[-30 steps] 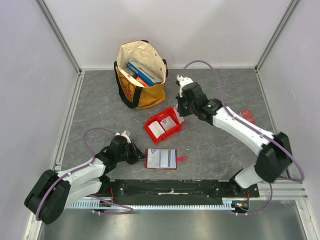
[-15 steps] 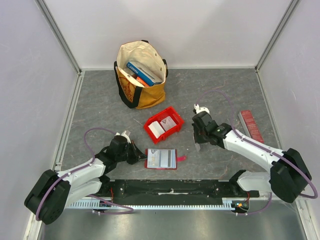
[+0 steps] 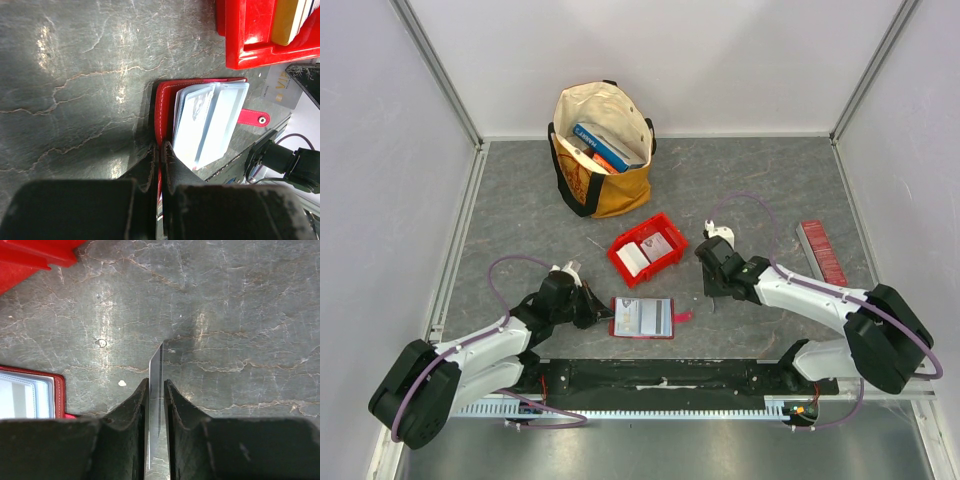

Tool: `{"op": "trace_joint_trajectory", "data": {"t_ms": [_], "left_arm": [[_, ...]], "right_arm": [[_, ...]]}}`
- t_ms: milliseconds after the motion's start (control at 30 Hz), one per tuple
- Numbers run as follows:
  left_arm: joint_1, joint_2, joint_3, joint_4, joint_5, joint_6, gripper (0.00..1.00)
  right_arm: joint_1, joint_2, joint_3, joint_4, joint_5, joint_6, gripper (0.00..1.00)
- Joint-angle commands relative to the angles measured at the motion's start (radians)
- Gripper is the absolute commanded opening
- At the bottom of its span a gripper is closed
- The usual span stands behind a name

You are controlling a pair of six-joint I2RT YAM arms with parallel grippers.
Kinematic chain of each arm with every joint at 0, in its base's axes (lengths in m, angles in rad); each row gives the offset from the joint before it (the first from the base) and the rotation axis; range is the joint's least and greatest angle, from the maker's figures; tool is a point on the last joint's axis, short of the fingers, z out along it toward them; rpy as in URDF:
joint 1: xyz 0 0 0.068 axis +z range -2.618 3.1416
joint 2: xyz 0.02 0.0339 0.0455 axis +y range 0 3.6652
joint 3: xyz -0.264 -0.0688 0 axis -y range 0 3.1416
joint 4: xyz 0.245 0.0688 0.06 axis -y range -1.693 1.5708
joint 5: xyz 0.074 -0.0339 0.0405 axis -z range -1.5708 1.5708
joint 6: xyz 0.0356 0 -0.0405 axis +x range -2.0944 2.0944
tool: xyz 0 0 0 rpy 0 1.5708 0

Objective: Put the credit cards into the card holder
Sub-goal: Pick up the credit card from the storage box, then insert the credit card into the card holder.

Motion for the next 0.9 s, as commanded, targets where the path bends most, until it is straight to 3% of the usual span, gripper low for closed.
{"op": "trace_joint_trajectory", "data": {"t_ms": [0, 167, 333, 467, 600, 867], "left_arm": [[0.001, -0.003, 0.017, 0.021, 0.014, 0.047, 0.02], [0.001, -0.002, 0.017, 0.022, 0.014, 0.05, 0.02], [0.001, -0.003, 0.017, 0.022, 0.018, 0.048, 0.02], [0.001, -0.009, 0.017, 0.022, 0.026, 0.047, 0.02], [-0.001, -0.028, 0.009, 0.022, 0.046, 0.039, 0.02], [-0.002, -0.126, -0.018, -0.001, 0.047, -0.001, 0.02]], "right_arm": [[0.009, -0.016, -0.013, -0.002, 0.038, 0.027, 0.22], [0.011, -0.059, -0.01, -0.02, 0.04, 0.037, 0.0], [0.045, -0.136, 0.036, -0.054, -0.005, 0.046, 0.0], [0.138, -0.224, 0.033, 0.05, -0.065, 0.111, 0.0], [0.301, -0.221, 0.039, 0.182, 0.036, 0.227, 0.0], [0.523, 0.002, 0.133, 0.386, 0.321, 0.376, 0.0]]}}
